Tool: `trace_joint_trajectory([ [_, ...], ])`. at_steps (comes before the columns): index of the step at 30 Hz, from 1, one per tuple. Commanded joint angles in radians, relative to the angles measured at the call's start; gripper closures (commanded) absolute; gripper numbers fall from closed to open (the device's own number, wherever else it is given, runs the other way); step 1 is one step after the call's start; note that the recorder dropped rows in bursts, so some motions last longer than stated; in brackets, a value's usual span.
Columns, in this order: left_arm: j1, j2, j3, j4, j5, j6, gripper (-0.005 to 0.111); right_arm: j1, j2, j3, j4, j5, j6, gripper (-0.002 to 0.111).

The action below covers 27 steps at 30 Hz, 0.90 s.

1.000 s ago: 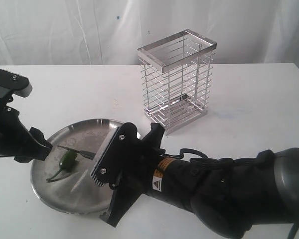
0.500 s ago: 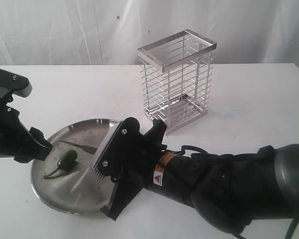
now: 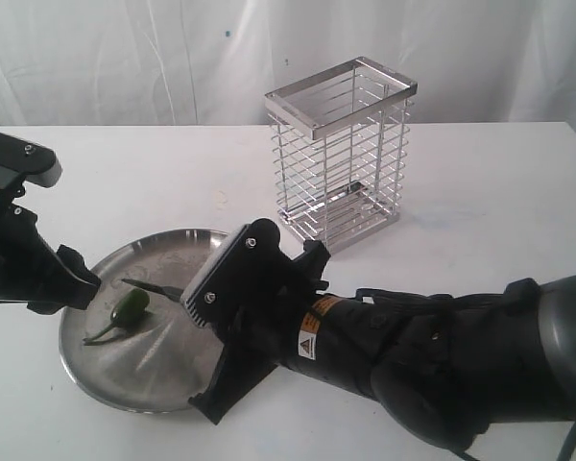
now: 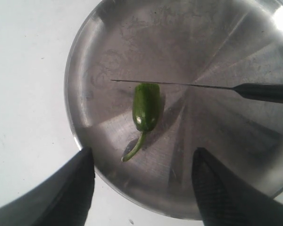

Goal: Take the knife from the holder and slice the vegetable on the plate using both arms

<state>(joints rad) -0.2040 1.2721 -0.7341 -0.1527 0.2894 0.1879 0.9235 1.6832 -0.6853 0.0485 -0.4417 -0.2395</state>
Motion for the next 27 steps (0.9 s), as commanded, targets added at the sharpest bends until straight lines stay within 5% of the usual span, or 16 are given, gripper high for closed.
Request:
trace_joint_trajectory([
  [1, 0.004, -0.008, 0.006, -0.001, 0.011, -0.011, 0.044, -0.005, -0.009, 0.001, -0.001, -0.015, 0.030, 0.108],
  [27, 0.004, -0.008, 0.006, -0.003, 0.018, -0.013, 0.044, 0.033, 0.010, 0.001, 0.053, -0.082, 0.033, 0.108],
])
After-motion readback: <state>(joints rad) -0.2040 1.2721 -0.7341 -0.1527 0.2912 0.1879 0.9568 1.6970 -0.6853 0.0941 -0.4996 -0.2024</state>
